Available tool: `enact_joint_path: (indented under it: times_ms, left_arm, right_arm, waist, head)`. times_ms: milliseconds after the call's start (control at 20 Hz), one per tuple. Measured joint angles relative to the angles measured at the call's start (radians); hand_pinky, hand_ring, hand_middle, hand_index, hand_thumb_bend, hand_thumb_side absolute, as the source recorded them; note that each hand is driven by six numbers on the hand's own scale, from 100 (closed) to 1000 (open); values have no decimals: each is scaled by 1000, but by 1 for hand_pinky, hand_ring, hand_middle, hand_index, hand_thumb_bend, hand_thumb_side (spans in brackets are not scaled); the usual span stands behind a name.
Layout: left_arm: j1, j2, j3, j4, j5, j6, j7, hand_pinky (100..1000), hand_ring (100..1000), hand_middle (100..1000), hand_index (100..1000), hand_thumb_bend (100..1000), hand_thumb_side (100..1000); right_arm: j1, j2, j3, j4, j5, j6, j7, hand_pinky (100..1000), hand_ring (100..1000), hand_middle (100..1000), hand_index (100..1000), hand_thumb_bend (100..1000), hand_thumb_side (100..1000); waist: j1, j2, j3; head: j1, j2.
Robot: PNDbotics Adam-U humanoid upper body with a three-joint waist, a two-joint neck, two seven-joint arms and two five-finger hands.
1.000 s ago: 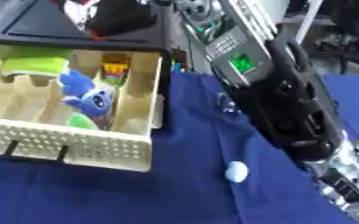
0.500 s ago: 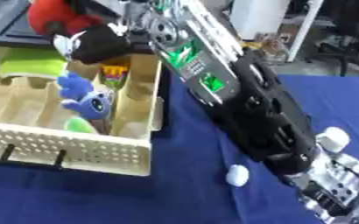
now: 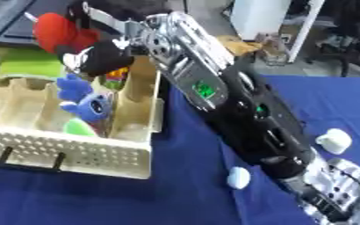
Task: Pick up objects from table and place into drawer.
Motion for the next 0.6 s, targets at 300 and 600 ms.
enact_joint_path:
  times_ms: [300, 600]
  left_arm:
    - [0, 0, 0, 0, 0, 0, 0, 380, 494, 566, 714, 185, 978]
    - [0, 0, 0, 0, 0, 0, 0, 380, 494, 565, 714, 186, 976]
  right_arm:
    - [0, 0, -24, 2, 27, -6, 6, 901, 904, 757, 933, 459, 601]
    - [0, -1, -57, -12, 29, 14, -25, 893, 891, 733, 922, 498, 657]
  waist:
    - [0, 0, -1]
    - [1, 0, -2]
  head:
    - [1, 0]
    - [6, -1]
